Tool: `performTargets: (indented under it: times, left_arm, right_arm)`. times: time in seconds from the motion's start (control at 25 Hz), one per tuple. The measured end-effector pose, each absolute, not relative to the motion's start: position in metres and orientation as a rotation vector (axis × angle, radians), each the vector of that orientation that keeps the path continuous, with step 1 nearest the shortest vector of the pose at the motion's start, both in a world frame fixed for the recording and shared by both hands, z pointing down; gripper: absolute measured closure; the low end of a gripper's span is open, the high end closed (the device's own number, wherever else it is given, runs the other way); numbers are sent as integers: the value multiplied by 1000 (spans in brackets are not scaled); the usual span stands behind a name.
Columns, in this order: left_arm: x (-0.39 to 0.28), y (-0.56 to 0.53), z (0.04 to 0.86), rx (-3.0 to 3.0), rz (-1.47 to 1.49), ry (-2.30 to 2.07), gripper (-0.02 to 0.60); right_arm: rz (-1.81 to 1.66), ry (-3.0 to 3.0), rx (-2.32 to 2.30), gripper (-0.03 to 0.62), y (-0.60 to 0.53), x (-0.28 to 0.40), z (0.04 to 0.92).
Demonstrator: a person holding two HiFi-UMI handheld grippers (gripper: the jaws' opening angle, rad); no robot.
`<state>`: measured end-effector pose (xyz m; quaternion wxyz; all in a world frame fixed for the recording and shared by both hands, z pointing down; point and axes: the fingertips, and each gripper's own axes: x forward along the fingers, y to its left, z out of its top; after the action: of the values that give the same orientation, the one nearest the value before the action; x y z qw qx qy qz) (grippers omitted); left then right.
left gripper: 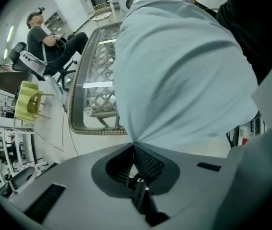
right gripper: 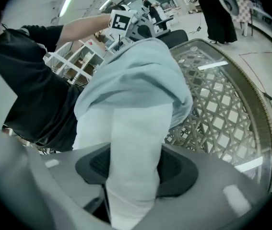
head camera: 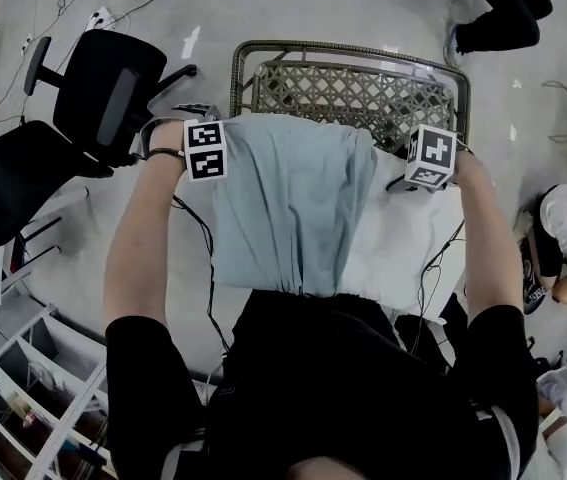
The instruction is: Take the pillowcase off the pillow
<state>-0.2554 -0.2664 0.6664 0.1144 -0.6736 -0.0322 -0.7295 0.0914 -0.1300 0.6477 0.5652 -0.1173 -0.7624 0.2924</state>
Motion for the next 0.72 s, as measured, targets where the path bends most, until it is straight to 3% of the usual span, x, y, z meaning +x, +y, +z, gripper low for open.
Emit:
performTargets:
  times: [0.36,0.6,0.72]
  left_arm:
    - [-298,-300,613,-2006,-2114,326,575]
    - [-252,-288,580,-2294,-1889,685,572]
    - [-223,-254,571,-2404,-1750,680,571]
  right_arm:
    - [554,-1850,-69,329,-191,102,633]
    - [413,-1752,144,243,-202,109,625]
    - [316,-1769,340,243,-197,110,604]
